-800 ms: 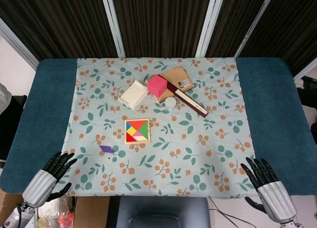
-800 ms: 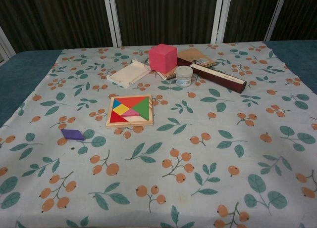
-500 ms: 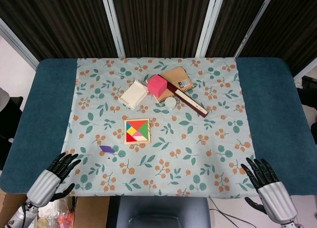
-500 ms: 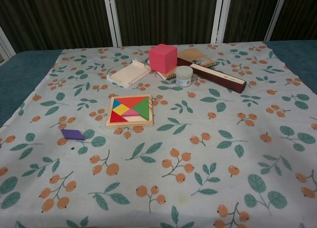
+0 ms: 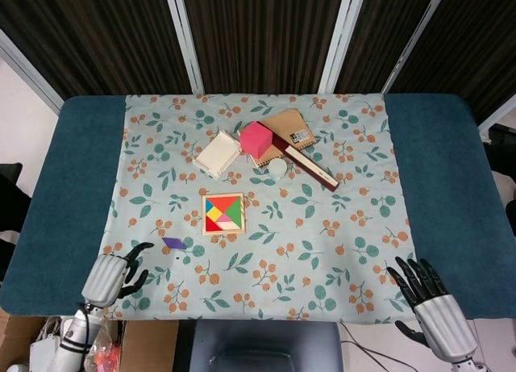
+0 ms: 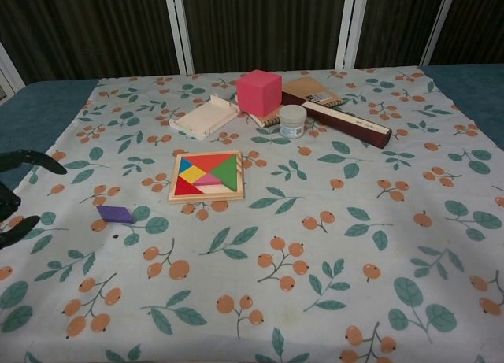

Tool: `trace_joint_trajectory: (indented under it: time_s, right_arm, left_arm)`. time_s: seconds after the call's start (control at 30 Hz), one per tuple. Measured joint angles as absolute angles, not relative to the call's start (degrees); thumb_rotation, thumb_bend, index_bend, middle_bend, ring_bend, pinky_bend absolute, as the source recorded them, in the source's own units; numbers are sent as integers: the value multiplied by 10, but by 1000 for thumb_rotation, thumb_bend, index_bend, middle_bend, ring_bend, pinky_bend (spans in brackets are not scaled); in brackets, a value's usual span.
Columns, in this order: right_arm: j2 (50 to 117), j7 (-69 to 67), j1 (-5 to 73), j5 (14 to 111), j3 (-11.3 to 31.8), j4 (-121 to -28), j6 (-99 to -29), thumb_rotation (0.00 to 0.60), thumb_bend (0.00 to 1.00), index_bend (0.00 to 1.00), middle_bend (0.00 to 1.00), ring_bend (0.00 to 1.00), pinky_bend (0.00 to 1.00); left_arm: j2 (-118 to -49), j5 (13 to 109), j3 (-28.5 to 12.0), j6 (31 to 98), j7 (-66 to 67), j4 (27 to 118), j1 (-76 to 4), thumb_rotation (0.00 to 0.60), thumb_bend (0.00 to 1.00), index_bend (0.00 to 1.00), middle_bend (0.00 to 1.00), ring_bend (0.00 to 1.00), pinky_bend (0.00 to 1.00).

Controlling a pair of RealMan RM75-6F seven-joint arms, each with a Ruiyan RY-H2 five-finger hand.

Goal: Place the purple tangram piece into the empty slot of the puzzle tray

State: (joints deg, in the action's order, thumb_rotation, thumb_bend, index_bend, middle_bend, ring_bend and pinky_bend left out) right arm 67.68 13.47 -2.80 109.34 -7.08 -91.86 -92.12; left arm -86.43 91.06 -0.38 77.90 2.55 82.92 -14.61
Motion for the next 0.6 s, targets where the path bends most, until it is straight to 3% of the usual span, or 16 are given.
trace_joint_trajectory:
  time_s: [0.3, 0.6]
  right_arm:
    - [676, 137, -27, 1089, -71, -921, -918, 600, 121, 0, 0, 0, 0]
    - [670, 129, -28, 1088, -71, -922, -923, 600, 121, 0, 0, 0, 0]
  left_arm:
    - [-941, 759, -68, 679, 149, 860, -193, 600, 397, 310, 1000, 1000, 1000]
    - [-1002, 716, -94, 660, 168, 803, -223, 600, 395, 346, 1000, 1000, 1000]
